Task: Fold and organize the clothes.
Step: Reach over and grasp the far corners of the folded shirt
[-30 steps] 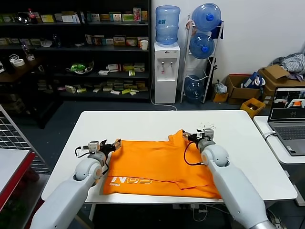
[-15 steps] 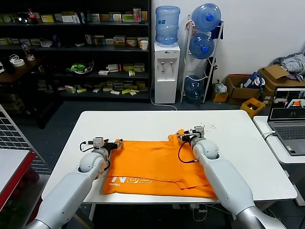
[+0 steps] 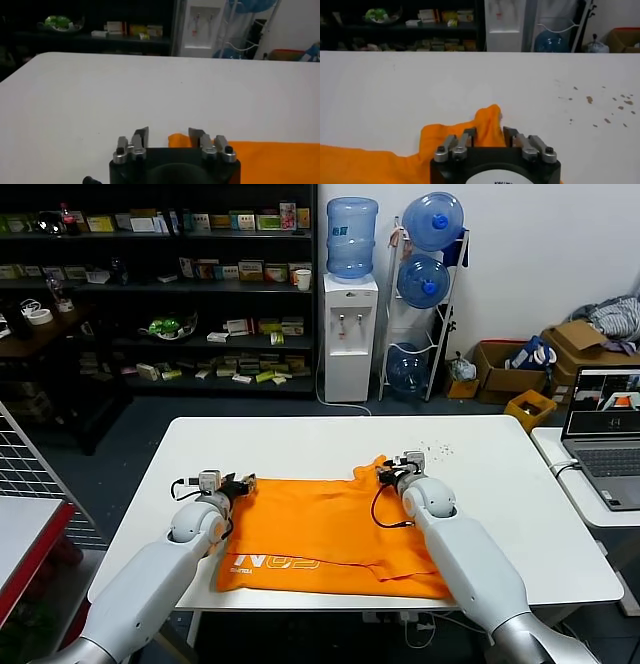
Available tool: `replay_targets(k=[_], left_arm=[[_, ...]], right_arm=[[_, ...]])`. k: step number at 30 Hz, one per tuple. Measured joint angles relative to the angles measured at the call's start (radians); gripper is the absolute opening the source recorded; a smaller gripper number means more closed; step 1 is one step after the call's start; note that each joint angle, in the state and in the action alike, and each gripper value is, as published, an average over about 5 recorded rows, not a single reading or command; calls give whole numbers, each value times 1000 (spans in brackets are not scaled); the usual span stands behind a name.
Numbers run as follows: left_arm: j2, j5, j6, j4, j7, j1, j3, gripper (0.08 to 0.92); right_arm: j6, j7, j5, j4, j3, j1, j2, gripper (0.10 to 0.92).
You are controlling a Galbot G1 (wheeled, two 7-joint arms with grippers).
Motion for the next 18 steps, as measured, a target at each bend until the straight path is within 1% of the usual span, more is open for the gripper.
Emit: replay_targets(k=[6,9,13,15,18], left_arm=[[-3,0,0,0,-3,-4,4,340],[-4,0,0,-3,-4,-3,5,253],[-4,-1,1,-10,-5,1,6,141],[-3,-1,0,-15,-8,4,4,106],[-1,-2,-1,-23,-13,9,-2,95]], right_arm=[[20,-2,-1,11,2,-5,-1,198],[28,-2,1,19,3,-8,-4,138],[41,-2,5,32,7,-11,-10,126],[49,-1,7,38,10,-14,-12,126],[60,0,11,49,15,-19,-17,126]])
